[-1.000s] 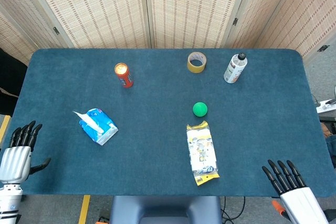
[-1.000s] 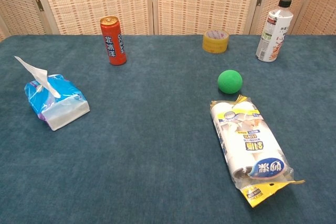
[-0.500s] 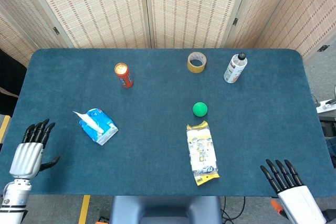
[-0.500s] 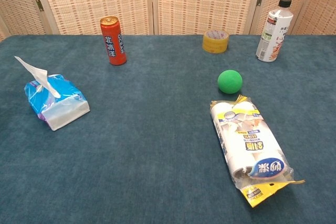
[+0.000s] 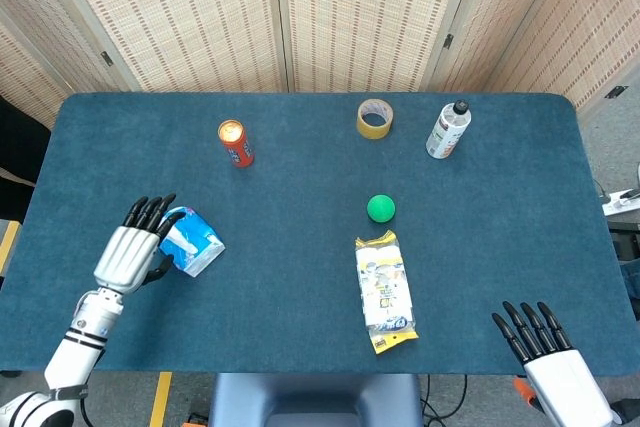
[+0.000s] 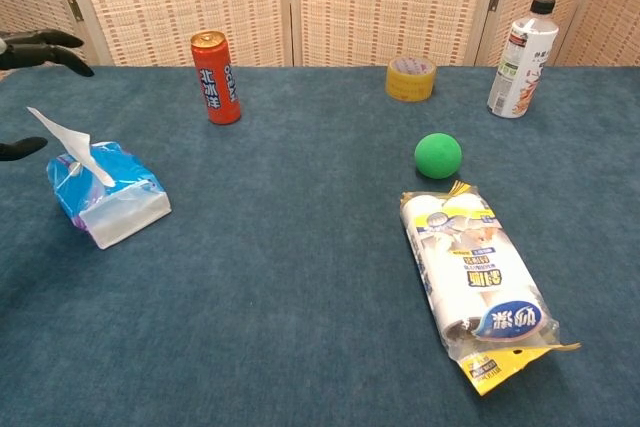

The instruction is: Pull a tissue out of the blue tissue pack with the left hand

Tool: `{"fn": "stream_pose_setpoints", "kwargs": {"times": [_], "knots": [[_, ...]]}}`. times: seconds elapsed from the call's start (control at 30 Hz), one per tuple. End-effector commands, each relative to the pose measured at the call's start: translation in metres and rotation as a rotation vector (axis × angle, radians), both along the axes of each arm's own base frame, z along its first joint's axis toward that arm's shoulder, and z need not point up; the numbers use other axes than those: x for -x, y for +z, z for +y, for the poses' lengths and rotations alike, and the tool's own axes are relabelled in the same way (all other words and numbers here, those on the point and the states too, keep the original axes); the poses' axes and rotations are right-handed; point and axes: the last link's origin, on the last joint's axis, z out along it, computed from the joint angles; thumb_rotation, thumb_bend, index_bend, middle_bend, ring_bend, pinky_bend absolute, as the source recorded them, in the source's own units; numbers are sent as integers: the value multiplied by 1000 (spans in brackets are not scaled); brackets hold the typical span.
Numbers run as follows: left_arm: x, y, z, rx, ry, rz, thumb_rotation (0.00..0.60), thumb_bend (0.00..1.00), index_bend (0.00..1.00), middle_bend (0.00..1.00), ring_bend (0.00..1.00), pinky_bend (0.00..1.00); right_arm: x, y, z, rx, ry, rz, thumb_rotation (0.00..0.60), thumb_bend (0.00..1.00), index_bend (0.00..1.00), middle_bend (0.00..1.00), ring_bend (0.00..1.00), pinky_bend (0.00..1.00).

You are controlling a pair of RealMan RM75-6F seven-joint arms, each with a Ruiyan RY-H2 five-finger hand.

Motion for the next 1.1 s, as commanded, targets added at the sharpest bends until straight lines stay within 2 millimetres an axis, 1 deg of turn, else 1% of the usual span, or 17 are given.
{"fn": "stream_pose_setpoints", "kwargs": {"times": [0.03, 0.2, 0.33, 0.4, 0.53, 0.67, 0.83, 1.0, 1.1], "knots": [[-5, -11, 16, 35, -4, 65, 600, 457, 256, 0, 0, 84, 0, 1, 0, 1, 0, -6, 600, 16, 0, 0, 0, 0], [-4, -22, 32, 53, 18, 144, 600, 458, 293, 0, 0, 91, 0, 1, 0, -7, 3, -5, 600, 17, 0, 0, 0, 0], [0, -29, 40, 67, 40, 195, 600, 458, 328, 0, 0, 94, 0, 0, 0, -13, 4, -3, 600, 17, 0, 0, 0, 0], [2, -31, 43, 66, 49, 207, 600, 473, 364, 0, 0, 99, 0, 0, 0, -12, 4, -4, 600, 16, 0, 0, 0, 0], [2, -28, 48, 46, 50, 226, 600, 529, 454, 0, 0, 111, 0, 0, 0, -14, 2, -2, 600, 17, 0, 0, 0, 0], [4, -22, 49, 34, 56, 232, 600, 595, 540, 3, 0, 116, 0, -1, 0, -18, 2, 0, 600, 16, 0, 0, 0, 0], [11, -21, 44, 46, 72, 256, 600, 649, 656, 75, 0, 122, -1, -1, 1, -19, 5, -1, 600, 16, 0, 0, 0, 0], [14, -18, 42, 41, 71, 267, 600, 670, 693, 110, 5, 125, 0, -1, 1, -19, 6, -1, 600, 17, 0, 0, 0, 0], [9, -7, 43, 11, 54, 266, 600, 670, 694, 113, 7, 126, 0, -1, 1, -16, 7, -2, 600, 16, 0, 0, 0, 0]]}}
